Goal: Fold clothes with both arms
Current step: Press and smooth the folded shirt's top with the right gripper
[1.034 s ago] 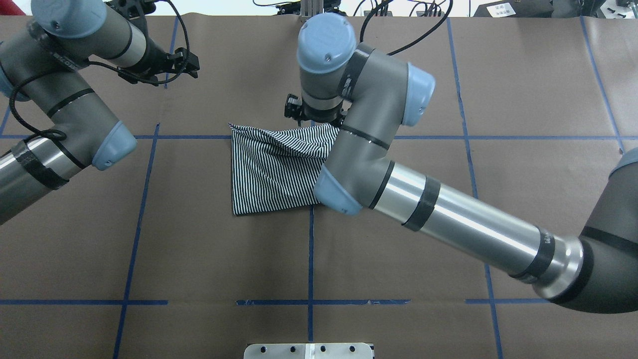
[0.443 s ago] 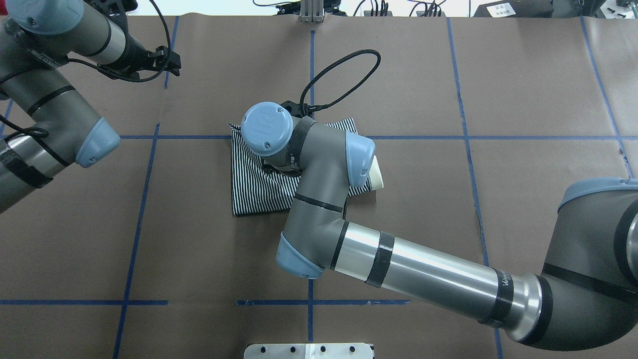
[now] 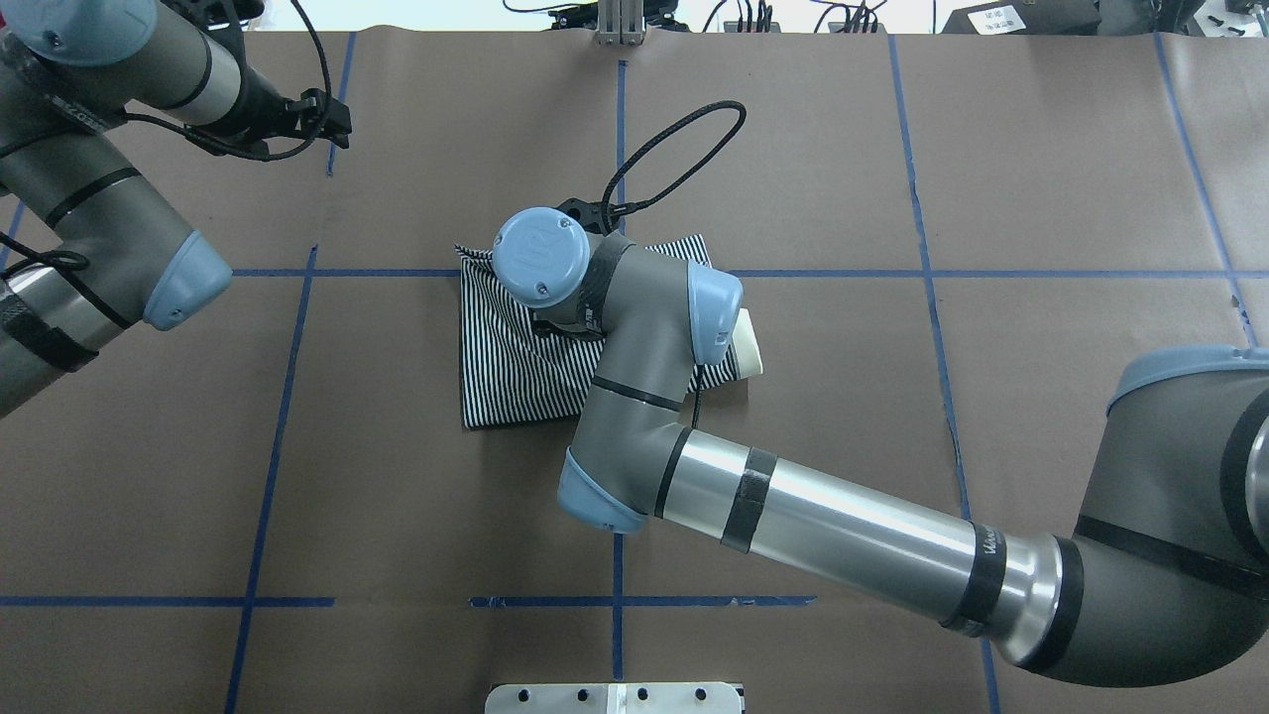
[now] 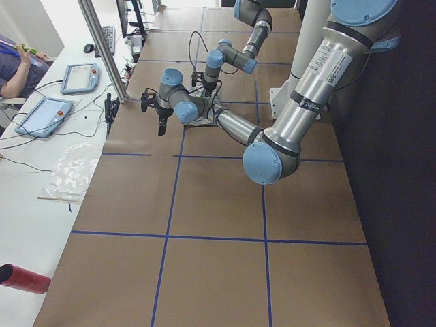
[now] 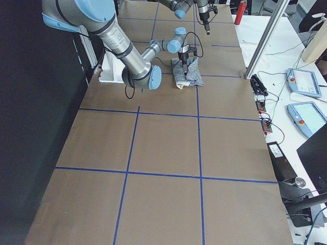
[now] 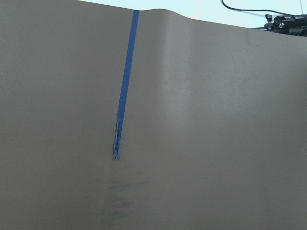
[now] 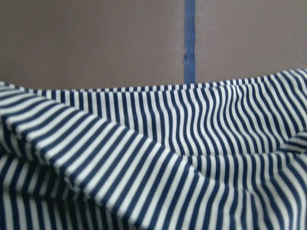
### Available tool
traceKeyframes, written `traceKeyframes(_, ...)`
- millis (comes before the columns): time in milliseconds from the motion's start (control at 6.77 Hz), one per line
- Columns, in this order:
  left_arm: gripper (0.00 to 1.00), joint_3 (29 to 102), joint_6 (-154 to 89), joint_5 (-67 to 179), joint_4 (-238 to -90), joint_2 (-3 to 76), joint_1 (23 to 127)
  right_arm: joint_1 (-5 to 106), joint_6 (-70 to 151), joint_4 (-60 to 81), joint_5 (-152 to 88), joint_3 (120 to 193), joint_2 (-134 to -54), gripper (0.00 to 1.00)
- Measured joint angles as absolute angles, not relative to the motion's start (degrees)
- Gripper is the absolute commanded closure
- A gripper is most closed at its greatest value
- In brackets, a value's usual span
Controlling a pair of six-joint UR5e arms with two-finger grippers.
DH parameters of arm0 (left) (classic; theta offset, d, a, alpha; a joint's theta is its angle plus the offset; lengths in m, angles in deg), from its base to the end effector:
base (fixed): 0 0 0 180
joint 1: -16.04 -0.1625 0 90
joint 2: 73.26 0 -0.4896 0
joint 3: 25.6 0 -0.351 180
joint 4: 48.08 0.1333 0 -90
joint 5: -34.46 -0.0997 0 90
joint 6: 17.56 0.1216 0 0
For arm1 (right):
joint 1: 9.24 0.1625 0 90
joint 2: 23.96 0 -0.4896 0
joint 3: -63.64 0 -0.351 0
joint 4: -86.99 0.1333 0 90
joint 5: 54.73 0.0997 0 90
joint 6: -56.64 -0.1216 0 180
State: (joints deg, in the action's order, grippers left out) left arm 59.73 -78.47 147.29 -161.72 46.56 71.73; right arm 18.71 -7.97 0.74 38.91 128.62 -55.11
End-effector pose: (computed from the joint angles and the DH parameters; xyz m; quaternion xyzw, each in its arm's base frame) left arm 0.3297 -0.6360 0.4369 0.1398 0.4205 -0.1258 0.8876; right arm -0.7040 -0.5157 0.2557 0.1176 -0.3012 0.0109 0.9462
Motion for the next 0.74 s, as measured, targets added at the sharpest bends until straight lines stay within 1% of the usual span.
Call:
traceKeyframes(295,0.0,59.53,-78.46,147.31,-161.74,46.47,71.71,22.21,-3.49,4.4,38.71,124.56,-53.21,0.0)
traceKeyframes(591,0.0,59.5,-78.47,147.25,-161.8,46.45,71.72,24.39,-0.77,12.32,37.01,116.63,-50.89,0.0)
traceKeyframes(739,0.0,59.56,-78.47,147.24,-161.81,46.46,71.75,25.78,0.64,13.87,36.53,114.88,-49.88,0.0)
